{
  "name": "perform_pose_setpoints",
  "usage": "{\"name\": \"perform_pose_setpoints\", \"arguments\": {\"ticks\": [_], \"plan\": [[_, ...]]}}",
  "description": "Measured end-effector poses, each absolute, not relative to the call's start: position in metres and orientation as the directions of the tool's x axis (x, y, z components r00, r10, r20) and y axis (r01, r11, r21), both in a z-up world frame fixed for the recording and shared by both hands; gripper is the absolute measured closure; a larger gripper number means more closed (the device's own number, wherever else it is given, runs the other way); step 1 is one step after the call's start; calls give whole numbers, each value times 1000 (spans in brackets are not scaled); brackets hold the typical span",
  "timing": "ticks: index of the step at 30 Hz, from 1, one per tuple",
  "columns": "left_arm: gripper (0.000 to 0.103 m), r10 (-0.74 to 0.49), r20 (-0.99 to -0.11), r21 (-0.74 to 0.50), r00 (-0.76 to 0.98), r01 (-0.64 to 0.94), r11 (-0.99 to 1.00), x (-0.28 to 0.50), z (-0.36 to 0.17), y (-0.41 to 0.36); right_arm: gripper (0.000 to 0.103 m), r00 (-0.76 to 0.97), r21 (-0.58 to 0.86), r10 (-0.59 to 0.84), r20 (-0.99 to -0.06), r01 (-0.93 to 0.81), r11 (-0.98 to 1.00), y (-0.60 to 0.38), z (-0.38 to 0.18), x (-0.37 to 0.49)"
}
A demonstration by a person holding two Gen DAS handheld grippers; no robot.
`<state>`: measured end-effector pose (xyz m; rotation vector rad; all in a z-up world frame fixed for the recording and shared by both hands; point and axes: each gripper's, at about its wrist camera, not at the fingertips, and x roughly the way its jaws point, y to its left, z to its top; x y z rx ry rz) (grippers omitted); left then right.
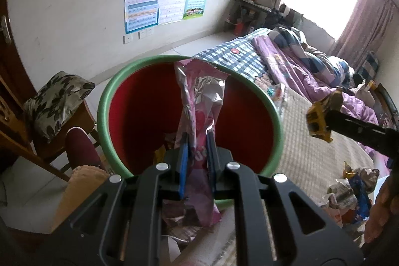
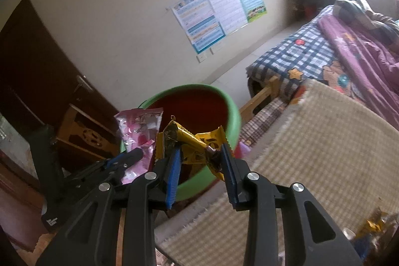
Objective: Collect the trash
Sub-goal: 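Carry the pink wrapper and yellow excavator to the red bucket and release both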
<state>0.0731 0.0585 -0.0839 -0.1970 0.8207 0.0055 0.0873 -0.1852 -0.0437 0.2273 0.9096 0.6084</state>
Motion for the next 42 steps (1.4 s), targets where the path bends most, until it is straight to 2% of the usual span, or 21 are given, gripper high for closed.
{"name": "perform_pose_setpoints", "arguments": {"ticks": [11,26,27,28,31,33,36,39,42], "plan": [[90,-59,-741,-182,669,-115,977,89,-93,68,70,392,457,600,-697,-402,793,-155,-62,106],[89,-43,-740,-157,671,-110,982,94,-96,66,69,408,426,592,-695,-430,796,-143,-60,103],[87,-41,-736,-155,675,-110,982,93,-95,66,65,409,428,594,-693,-430,795,-143,-60,103],[82,-37,-734,-152,678,-111,982,93,-95,66,58,412,426,593,-692,-431,796,-143,-59,103],[65,-27,-724,-147,689,-116,982,92,-94,68,47,436,422,595,-675,-432,797,-147,-57,102],[59,-17,-718,-146,696,-126,981,92,-93,70,45,444,419,594,-670,-434,797,-146,-54,102],[58,-14,-714,-154,700,-137,979,92,-91,70,45,457,412,593,-663,-438,799,-149,-49,100],[50,-5,-705,-148,709,-140,979,90,-89,69,45,473,405,590,-655,-439,802,-152,-45,98],[50,-3,-700,-145,714,-138,980,87,-86,67,44,483,410,589,-648,-429,804,-159,-42,96]]}}
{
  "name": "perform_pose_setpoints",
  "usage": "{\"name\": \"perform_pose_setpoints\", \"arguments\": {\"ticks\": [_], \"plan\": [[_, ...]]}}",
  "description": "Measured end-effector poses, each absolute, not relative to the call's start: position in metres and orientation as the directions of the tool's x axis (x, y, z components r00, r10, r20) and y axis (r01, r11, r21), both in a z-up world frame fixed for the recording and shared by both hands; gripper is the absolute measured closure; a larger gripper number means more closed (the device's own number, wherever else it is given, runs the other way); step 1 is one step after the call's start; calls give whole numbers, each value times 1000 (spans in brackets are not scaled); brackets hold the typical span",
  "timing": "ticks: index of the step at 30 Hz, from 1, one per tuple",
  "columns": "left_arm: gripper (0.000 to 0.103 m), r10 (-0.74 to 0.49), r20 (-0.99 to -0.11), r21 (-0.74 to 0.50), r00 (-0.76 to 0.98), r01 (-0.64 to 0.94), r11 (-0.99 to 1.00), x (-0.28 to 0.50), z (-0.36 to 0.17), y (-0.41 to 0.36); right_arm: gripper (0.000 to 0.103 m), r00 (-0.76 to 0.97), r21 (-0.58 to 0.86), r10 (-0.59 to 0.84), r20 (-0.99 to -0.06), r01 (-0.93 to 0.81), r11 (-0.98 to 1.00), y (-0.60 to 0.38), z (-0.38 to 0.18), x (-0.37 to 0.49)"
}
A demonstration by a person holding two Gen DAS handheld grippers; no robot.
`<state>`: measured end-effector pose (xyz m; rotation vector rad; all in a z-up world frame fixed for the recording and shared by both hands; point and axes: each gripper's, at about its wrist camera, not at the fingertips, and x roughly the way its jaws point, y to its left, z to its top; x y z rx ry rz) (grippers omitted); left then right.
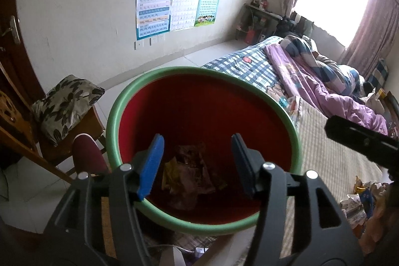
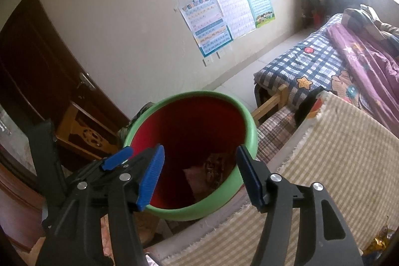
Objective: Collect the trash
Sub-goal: 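Carry the pink wrapper and yellow excavator to the red bucket and release both, then move both open tools back over the remaining trash on the mat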
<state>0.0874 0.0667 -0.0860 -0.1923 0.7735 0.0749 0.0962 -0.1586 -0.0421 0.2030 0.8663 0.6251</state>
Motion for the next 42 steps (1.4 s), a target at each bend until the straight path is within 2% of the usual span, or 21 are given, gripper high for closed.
{"name": "perform_pose_setpoints", "arguments": {"ticks": [6,9,18,26,42], "plan": [[50,-12,-688,-145,725,-122,982,78,-76,57,43,520,404,572,-635,-407,819,-189,-33,82],[50,-38,-683,-142,729,-81,987,70,-69,40,39,566,388,542,-621,-379,840,-212,-28,70],[49,-131,-674,-124,727,64,990,52,-57,-17,37,691,292,380,-614,-248,924,-280,-24,31],[49,-175,-662,-113,729,134,985,42,-47,-49,37,701,273,316,-639,-178,945,-316,-40,6],[49,-221,-658,-152,720,160,975,21,-34,-60,35,694,278,287,-660,-129,952,-333,-50,-14]]}}
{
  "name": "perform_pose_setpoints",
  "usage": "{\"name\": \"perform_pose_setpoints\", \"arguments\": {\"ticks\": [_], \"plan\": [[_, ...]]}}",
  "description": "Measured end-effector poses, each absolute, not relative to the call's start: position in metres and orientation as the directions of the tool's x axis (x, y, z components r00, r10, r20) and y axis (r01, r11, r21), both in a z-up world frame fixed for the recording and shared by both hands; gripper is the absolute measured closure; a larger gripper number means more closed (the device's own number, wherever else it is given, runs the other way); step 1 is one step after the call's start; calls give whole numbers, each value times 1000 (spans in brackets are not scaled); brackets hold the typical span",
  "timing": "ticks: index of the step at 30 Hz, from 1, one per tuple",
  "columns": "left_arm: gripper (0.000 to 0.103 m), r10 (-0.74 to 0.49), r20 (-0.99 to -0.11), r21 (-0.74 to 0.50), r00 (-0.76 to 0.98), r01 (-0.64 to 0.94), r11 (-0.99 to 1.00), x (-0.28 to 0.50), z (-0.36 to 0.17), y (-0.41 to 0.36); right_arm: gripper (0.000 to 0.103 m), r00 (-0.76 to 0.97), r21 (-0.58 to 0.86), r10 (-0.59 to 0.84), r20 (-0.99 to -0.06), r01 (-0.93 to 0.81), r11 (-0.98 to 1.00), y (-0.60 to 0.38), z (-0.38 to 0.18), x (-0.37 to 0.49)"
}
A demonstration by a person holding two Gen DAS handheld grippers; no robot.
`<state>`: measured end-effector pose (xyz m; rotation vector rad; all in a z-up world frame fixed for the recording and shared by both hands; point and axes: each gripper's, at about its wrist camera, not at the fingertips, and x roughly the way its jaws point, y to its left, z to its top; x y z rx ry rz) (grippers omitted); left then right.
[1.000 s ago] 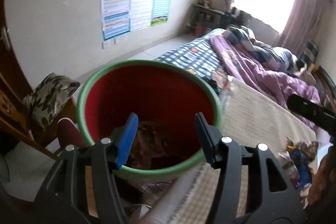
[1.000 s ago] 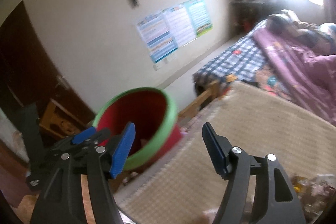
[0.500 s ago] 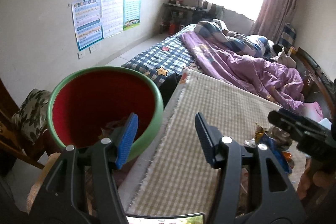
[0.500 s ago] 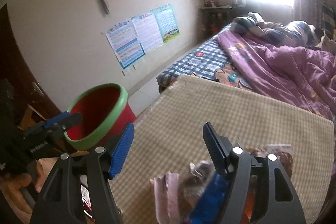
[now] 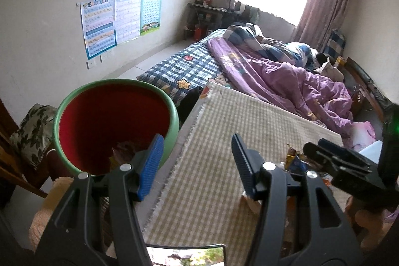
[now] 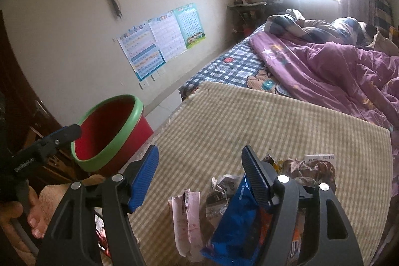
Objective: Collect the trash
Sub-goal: 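Move both open tools back over the remaining trash on the mat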
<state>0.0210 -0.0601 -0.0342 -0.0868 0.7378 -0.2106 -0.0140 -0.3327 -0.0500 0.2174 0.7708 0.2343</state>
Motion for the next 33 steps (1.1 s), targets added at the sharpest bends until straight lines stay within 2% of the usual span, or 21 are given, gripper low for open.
{"name": "perform_pose_setpoints", "arguments": {"ticks": [2,11,33], "plan": [[50,-230,-658,-165,718,160,973,20,-33,-60,31,691,277,283,-666,-123,953,-334,-52,-16],[49,-255,-641,-199,724,163,966,19,-28,-51,31,668,274,270,-694,-102,956,-334,-63,-14],[49,-258,-640,-212,723,156,965,24,-26,-47,31,657,276,288,-697,-124,953,-327,-64,-7]]}}
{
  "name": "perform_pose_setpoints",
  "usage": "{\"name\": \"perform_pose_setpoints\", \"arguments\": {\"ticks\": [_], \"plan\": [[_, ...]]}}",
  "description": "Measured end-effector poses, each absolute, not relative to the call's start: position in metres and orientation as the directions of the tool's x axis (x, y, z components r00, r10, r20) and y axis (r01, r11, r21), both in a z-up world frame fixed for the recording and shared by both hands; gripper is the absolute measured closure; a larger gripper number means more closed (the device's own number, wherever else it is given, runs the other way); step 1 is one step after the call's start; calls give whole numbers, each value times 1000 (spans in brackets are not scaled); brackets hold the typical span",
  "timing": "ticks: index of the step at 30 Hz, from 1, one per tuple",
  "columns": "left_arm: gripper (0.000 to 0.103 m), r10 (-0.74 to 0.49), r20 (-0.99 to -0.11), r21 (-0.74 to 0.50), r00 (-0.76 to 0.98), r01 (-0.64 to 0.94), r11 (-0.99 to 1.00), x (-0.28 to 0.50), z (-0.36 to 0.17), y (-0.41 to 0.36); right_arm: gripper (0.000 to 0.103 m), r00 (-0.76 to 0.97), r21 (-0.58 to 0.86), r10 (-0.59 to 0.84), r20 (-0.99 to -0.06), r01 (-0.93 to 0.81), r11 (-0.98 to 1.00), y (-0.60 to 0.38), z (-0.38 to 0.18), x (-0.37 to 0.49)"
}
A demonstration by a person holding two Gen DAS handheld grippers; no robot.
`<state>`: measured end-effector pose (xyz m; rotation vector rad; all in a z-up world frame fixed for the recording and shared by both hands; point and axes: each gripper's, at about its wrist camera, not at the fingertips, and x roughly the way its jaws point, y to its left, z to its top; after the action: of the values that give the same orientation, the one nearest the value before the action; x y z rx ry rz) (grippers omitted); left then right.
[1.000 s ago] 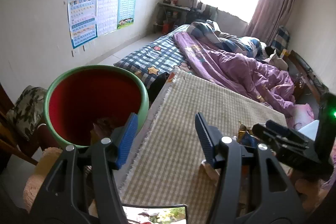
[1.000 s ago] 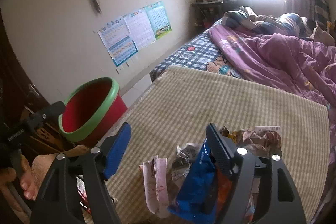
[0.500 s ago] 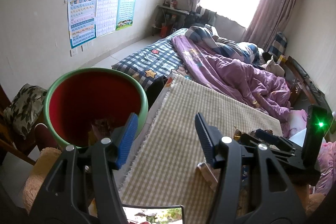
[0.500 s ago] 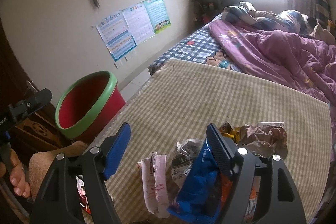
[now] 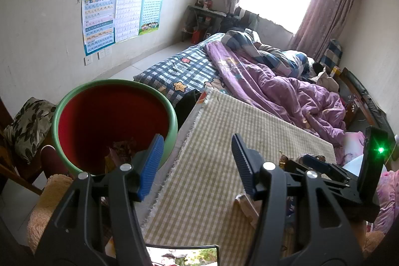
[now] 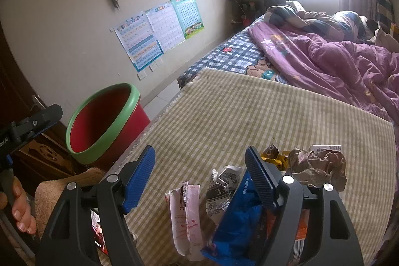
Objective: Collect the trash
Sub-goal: 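Move both open tools back over the remaining trash on the mat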
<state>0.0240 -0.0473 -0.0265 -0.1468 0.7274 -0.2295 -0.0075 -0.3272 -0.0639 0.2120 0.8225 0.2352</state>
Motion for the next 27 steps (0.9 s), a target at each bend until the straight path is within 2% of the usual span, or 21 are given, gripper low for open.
{"name": "perform_pose_setpoints", "arguments": {"ticks": [8,14,27], "plan": [[49,-260,-642,-208,721,162,964,26,-29,-47,31,659,277,283,-697,-117,954,-329,-64,-7],[49,-315,-674,-249,668,196,948,37,-54,-54,31,684,287,264,-680,-83,954,-348,-55,-9],[50,-501,-806,-405,316,324,855,35,-144,-130,31,693,298,184,-697,46,953,-402,-55,-23]]}}
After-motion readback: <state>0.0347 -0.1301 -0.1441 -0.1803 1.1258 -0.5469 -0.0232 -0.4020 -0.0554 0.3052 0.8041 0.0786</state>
